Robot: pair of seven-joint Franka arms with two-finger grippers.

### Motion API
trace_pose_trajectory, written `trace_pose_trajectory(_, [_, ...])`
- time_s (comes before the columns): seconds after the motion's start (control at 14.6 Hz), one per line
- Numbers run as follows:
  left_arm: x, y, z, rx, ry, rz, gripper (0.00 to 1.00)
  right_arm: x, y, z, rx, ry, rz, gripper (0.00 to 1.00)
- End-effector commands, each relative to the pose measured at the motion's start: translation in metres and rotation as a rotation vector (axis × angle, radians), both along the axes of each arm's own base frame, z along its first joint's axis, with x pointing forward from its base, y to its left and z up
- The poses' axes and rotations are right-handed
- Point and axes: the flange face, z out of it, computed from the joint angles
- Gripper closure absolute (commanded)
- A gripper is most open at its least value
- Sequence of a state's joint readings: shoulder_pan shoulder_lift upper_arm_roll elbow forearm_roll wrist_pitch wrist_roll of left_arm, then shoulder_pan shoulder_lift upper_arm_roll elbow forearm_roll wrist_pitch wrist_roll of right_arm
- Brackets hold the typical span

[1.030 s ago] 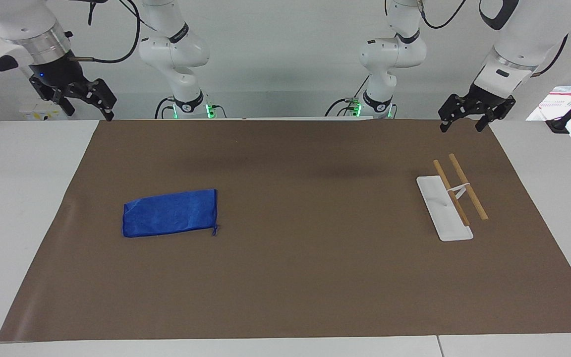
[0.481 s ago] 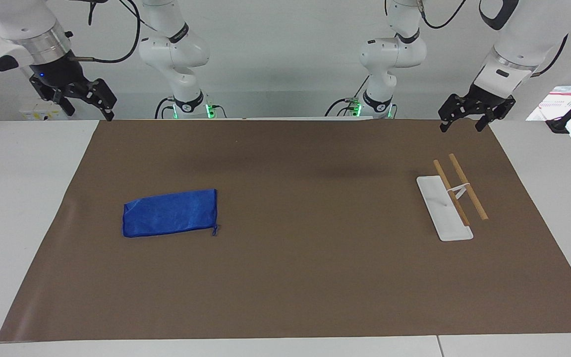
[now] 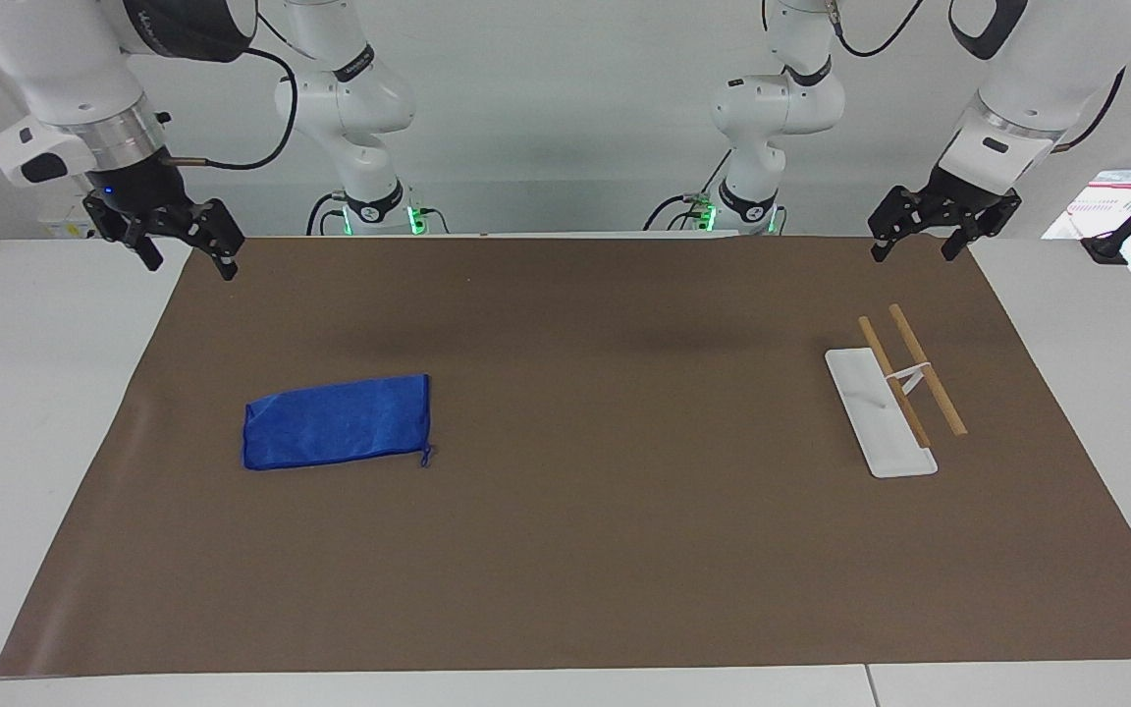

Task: Right arm passes towel to left arm to hang
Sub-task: 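Reach the right gripper toward the blue towel on the table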

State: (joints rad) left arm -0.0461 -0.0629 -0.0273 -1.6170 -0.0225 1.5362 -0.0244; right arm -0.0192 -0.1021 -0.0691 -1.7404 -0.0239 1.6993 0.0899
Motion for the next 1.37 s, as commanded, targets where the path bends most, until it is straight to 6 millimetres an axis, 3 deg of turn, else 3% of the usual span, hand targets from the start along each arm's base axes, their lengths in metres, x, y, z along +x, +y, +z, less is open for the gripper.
trace_pose_trajectory(0.0, [-0.006,0.001,0.003,0.004,-0.009,0.002,0.00,-0.011,0.003,-0.027,0.005,-0.016,0.028,0.00])
trace_pose_trajectory(0.21, [-0.005,0.001,0.003,0.004,-0.012,0.000,0.00,-0.008,0.003,-0.070,0.005,-0.034,0.049,0.00])
trace_pose_trajectory(0.48, [-0.005,0.001,0.003,0.004,-0.012,0.000,0.00,0.000,0.003,-0.150,0.001,-0.040,0.071,0.00])
trace_pose_trajectory(0.62, [-0.005,0.001,0.004,0.004,-0.014,0.000,0.00,0.009,0.003,-0.167,-0.002,-0.059,0.074,0.00])
trace_pose_trajectory(0.82, [-0.005,0.001,0.004,0.004,-0.014,-0.003,0.00,0.018,0.031,-0.193,0.030,-0.084,0.091,0.00])
trace_pose_trajectory(1.03, [-0.005,0.001,0.004,0.004,-0.014,-0.001,0.00,0.023,0.040,-0.220,0.024,-0.133,0.092,0.00])
trace_pose_trajectory(1.3, [-0.005,0.001,0.004,0.004,-0.014,-0.003,0.00,0.020,0.042,-0.241,0.023,-0.110,0.108,0.00])
